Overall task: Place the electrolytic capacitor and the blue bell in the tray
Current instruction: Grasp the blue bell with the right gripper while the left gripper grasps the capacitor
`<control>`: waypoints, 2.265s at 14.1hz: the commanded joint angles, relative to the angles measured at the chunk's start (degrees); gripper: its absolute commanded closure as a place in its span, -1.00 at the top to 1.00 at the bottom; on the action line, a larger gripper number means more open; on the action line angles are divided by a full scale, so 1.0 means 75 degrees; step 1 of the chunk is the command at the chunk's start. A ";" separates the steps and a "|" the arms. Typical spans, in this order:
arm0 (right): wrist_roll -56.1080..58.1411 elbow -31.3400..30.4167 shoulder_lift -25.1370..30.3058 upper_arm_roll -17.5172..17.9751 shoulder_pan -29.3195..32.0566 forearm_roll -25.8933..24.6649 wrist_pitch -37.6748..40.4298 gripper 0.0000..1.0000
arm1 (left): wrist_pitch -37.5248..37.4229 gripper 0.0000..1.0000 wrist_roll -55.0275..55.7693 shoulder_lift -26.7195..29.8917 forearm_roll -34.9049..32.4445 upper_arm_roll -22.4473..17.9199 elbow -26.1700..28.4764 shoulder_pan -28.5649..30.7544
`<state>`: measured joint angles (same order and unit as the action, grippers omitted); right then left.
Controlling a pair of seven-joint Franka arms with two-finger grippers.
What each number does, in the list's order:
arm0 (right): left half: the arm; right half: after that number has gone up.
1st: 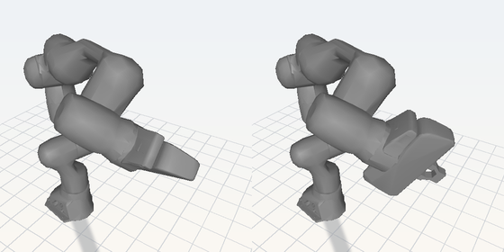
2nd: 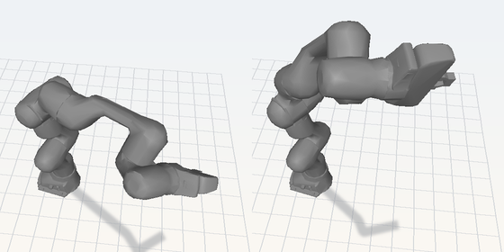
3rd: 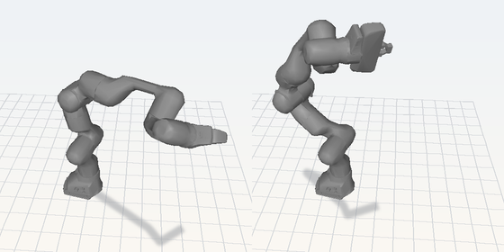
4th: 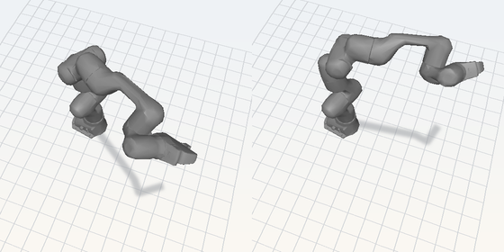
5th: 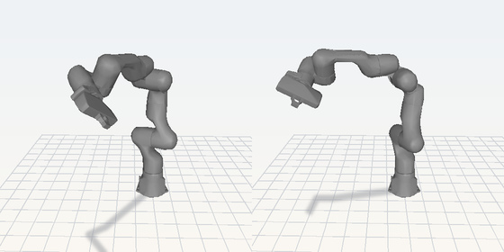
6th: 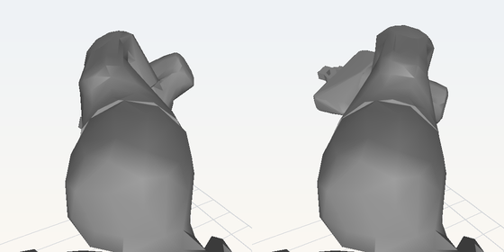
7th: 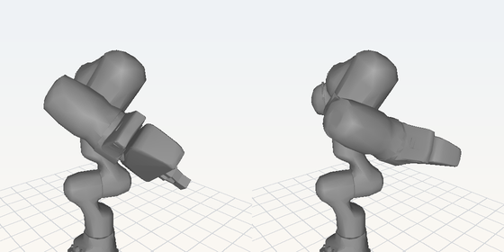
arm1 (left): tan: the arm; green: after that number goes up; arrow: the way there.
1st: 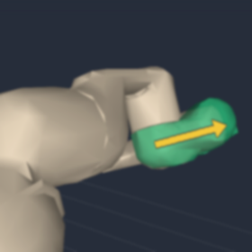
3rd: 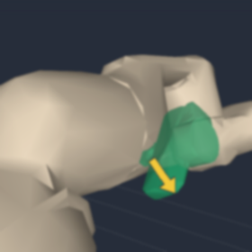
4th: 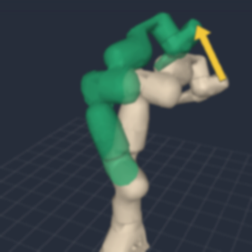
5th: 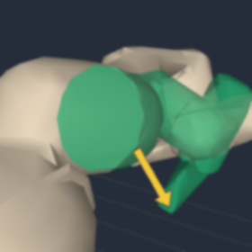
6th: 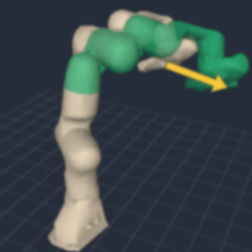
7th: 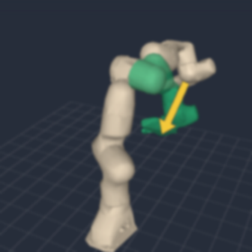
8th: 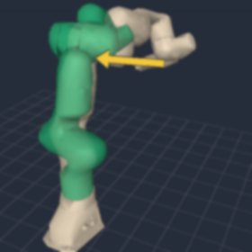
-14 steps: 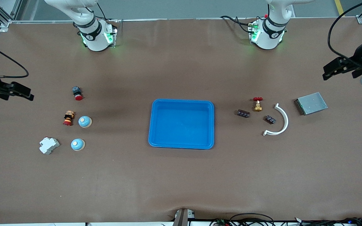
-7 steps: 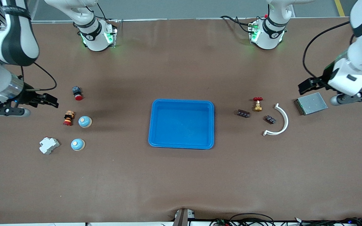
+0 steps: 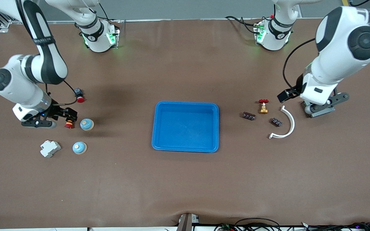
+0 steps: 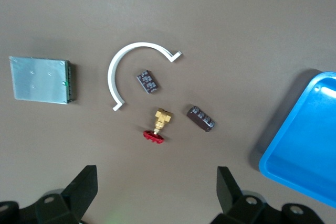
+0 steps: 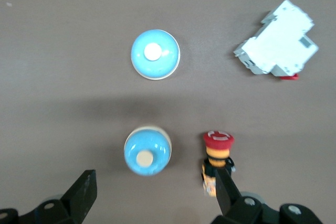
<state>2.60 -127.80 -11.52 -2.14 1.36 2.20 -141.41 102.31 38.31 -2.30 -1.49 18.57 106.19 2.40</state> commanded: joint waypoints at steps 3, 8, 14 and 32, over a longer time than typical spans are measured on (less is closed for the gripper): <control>-0.0100 0.0048 -0.0982 0.0004 -0.0181 0.0117 -0.1019 1.00 | 0.1123 1.00 0.1193 0.0177 -0.0012 0.0395 0.1109 0.0031; -0.0230 0.0025 -0.1767 0.0051 -0.0252 0.0129 -0.2038 1.00 | 0.1745 1.00 0.2914 -0.0162 -0.0024 0.0793 0.1416 -0.0039; -0.0230 -0.0268 -0.1874 0.0051 -0.0323 0.0129 -0.2228 1.00 | 0.2389 1.00 0.5081 -0.0876 -0.0222 0.0841 0.1393 -0.0472; -0.2465 0.0703 -0.0902 0.0062 -0.1715 0.0117 0.0806 -1.00 | 0.5202 0.83 0.8802 -0.2740 -0.1207 0.0700 0.2705 0.0101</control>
<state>-11.15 -124.38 -20.20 -1.36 -8.53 2.32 -139.16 139.33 103.34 -22.31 -9.22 23.56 125.69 2.94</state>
